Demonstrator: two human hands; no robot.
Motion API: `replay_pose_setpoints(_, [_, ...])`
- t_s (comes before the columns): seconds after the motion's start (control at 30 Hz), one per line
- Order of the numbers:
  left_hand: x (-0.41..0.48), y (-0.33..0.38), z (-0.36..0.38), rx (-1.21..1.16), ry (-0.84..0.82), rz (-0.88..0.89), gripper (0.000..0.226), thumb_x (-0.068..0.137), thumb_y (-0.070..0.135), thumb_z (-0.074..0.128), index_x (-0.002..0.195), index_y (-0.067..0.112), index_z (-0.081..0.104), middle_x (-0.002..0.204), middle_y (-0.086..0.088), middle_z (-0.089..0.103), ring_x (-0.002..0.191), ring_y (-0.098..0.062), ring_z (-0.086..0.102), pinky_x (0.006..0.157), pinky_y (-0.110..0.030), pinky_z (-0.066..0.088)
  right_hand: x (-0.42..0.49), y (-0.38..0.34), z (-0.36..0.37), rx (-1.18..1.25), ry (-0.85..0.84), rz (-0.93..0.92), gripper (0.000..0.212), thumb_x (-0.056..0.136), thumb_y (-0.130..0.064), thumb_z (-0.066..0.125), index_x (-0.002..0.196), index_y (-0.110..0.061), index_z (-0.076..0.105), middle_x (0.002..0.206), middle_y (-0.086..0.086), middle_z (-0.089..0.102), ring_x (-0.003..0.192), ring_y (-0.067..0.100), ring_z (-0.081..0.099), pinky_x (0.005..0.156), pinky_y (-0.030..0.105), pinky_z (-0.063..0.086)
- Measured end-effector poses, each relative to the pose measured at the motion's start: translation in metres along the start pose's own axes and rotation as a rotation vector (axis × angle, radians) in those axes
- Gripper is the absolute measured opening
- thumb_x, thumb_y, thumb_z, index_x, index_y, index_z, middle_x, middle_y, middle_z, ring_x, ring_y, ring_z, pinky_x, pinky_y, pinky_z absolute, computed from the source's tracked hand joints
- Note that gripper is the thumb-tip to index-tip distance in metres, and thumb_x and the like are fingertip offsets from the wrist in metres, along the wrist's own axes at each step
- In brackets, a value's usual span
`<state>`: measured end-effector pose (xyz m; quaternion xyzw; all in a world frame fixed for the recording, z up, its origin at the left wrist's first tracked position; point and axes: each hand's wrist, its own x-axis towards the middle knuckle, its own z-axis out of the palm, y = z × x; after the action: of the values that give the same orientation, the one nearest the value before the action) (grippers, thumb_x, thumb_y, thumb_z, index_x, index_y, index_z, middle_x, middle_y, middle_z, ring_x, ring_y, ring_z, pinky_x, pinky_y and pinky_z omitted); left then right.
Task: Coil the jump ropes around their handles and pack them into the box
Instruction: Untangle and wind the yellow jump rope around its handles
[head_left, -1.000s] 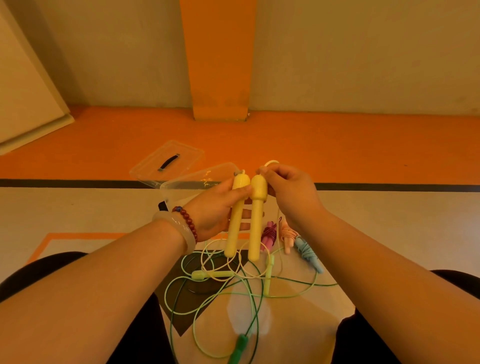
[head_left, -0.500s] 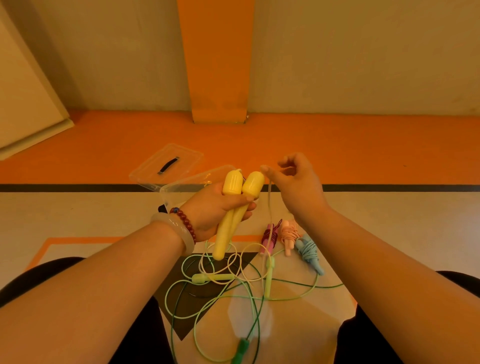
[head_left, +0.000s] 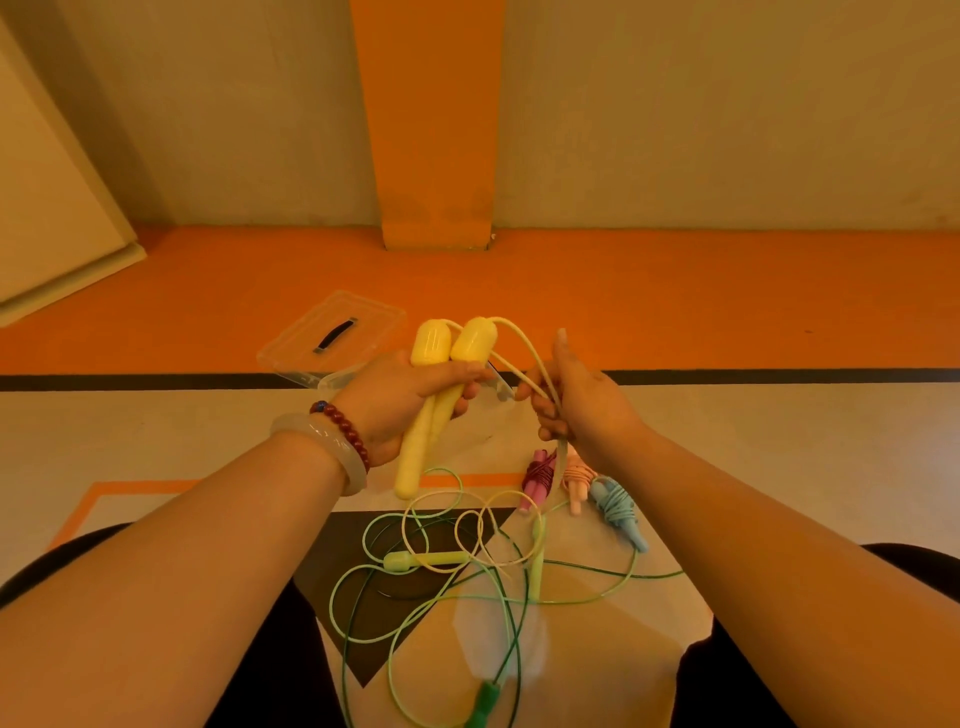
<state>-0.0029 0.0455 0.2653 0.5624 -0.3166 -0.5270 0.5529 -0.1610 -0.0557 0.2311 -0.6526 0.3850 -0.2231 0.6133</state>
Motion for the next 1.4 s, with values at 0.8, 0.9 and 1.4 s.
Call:
replay_pose_setpoints(0.8, [0.024,0.002,0.01,-0.569,0.213,0.106,0.034,0.096,0.02,0.055,0.126,0.005,0.052,0.102,-0.009,0.071,0.085,-0.015,0.072,0.066,-0.026,0.059,-0.022,0.014,0.046,0.115,-0.217,0.082,0.033,0.104,-0.036,0.035,0.098,-0.017,0.062,0.067,-0.006,0.059,0.05,0.009,0.029,0.051,0.023,0.026])
replay_pose_setpoints(0.9, [0.026,0.006,0.011,-0.608,0.245,0.1,0.016,0.095,0.017,0.058,0.108,0.008,0.06,0.096,-0.004,0.07,0.079,-0.01,0.071,0.068,-0.025,0.058,-0.023,0.014,0.05,0.11,-0.203,0.028,0.032,0.104,-0.031,0.034,0.108,-0.02,0.064,0.082,0.004,0.06,0.051,0.01,0.029,0.05,0.024,0.025])
replay_pose_setpoints(1.4, [0.027,0.008,0.006,-0.614,0.185,0.045,0.013,0.097,0.024,0.053,0.095,0.012,0.06,0.089,-0.002,0.064,0.081,-0.01,0.066,0.092,-0.036,0.049,-0.021,0.007,0.04,0.364,-0.175,0.138,0.034,0.098,-0.039,0.046,0.119,-0.018,0.061,0.114,0.012,0.068,0.042,0.005,0.025,0.04,0.017,0.023])
